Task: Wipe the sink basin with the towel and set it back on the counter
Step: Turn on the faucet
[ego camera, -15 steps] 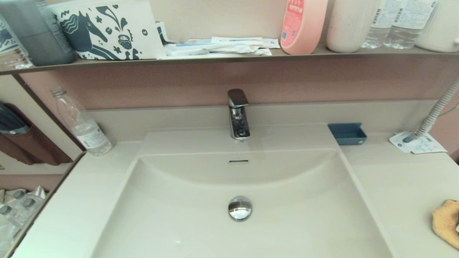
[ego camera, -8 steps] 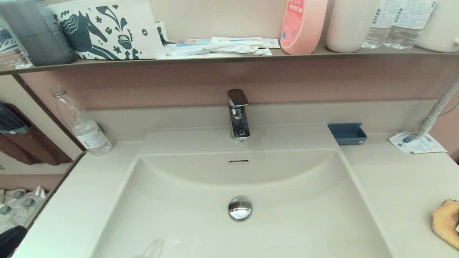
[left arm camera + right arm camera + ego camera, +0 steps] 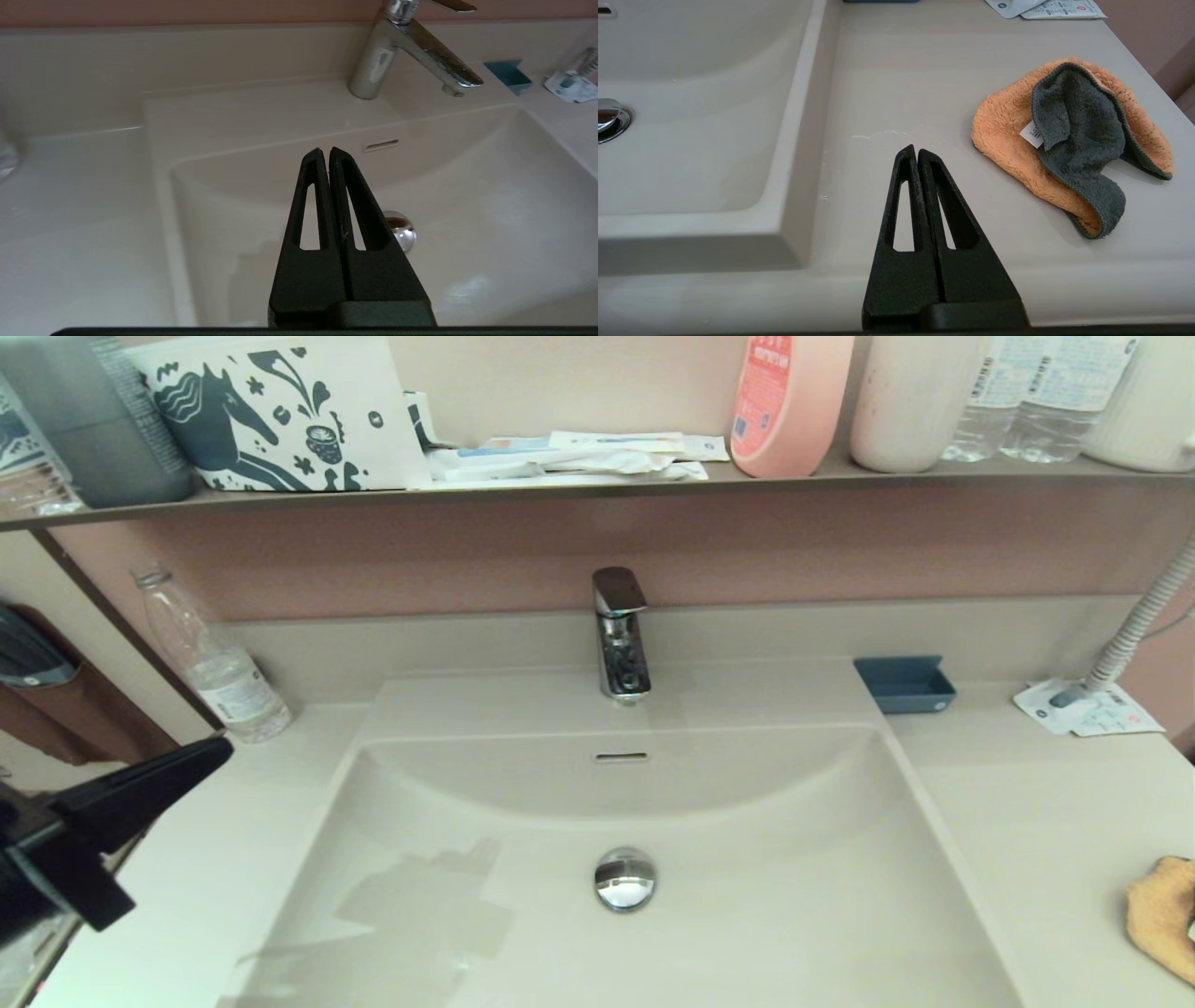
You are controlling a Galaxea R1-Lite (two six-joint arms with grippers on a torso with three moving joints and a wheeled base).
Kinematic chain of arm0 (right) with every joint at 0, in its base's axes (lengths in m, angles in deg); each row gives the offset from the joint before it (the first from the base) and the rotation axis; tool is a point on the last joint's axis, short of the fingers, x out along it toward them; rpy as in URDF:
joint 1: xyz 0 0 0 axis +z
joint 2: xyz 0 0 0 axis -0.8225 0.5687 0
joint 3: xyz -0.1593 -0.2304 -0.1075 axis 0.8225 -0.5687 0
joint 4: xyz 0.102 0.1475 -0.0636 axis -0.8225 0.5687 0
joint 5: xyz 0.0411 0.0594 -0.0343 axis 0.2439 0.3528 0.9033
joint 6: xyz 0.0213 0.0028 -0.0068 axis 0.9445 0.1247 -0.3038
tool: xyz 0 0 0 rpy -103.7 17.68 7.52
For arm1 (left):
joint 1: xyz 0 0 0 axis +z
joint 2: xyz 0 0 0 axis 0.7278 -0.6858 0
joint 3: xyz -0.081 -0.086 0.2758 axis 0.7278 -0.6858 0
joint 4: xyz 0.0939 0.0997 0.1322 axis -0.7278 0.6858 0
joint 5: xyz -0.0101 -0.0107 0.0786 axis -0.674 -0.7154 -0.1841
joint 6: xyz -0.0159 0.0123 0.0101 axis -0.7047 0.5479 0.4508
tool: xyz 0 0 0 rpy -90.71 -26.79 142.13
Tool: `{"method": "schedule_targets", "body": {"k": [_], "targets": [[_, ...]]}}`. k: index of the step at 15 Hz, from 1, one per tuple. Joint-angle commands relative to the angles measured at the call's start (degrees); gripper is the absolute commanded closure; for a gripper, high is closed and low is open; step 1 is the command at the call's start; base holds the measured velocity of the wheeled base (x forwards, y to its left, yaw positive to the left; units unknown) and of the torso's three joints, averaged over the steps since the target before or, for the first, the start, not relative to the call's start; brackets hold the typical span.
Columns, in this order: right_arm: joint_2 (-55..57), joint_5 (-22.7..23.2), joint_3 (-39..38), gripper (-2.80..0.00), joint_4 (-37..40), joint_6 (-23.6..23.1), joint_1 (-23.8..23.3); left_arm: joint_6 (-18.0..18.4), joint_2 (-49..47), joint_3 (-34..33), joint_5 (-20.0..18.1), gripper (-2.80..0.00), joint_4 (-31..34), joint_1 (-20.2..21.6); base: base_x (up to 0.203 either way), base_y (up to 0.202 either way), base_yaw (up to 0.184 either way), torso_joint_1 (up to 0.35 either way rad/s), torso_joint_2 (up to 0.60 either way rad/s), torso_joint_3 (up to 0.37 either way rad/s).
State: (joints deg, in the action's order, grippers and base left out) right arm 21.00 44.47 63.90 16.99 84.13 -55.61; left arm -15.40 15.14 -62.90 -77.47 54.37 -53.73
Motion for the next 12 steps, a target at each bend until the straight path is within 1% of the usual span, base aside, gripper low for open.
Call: {"method": "schedule_targets", "body": {"k": [1, 2, 4, 6, 7, 8, 10, 11, 12], "targets": [[0.0, 0.0, 0.0, 0.00, 0.0, 0.0, 0.0, -0.6, -8.8, -0.1, 2.5, 0.00, -4.3, -6.9, 0.000, 0.000, 0.000, 0.000, 0.00, 0.000], [0.0, 0.0, 0.0, 0.00, 0.0, 0.0, 0.0, -1.5, -11.8, -0.2, 5.2, 0.00, -7.5, -10.4, 0.000, 0.000, 0.000, 0.000, 0.00, 0.000], [0.0, 0.0, 0.0, 0.00, 0.0, 0.0, 0.0, -2.7, -18.5, 0.1, 12.0, 0.00, -15.2, -17.3, 0.000, 0.000, 0.000, 0.000, 0.00, 0.000], [0.0, -0.1, 0.0, 0.00, 0.0, 0.0, 0.0, -3.0, -25.1, 1.2, 18.9, 0.00, -21.8, -23.1, 0.000, 0.000, 0.000, 0.000, 0.00, 0.000], [0.0, 0.0, 0.0, 0.00, 0.0, 0.0, 0.0, -2.9, -28.6, 2.3, 22.9, 0.00, -24.3, -25.6, 0.000, 0.000, 0.000, 0.000, 0.00, 0.000], [0.0, 0.0, 0.0, 0.00, 0.0, 0.0, 0.0, -2.9, -31.3, 3.8, 25.8, 0.00, -25.8, -27.2, 0.000, 0.000, 0.000, 0.000, 0.00, 0.000], [0.0, 0.0, 0.0, 0.00, 0.0, 0.0, 0.0, -2.4, -36.2, 8.9, 31.5, 0.00, -27.2, -30.7, 0.000, 0.000, 0.000, 0.000, 0.00, 0.000], [0.0, 0.0, 0.0, 0.00, 0.0, 0.0, 0.0, -1.6, -38.0, 11.0, 34.5, 0.00, -27.3, -32.2, 0.000, 0.000, 0.000, 0.000, 0.00, 0.000], [0.0, 0.0, 0.0, 0.00, 0.0, 0.0, 0.0, -0.3, -39.7, 13.0, 36.3, 0.00, -27.3, -33.2, 0.000, 0.000, 0.000, 0.000, 0.00, 0.000]]}}
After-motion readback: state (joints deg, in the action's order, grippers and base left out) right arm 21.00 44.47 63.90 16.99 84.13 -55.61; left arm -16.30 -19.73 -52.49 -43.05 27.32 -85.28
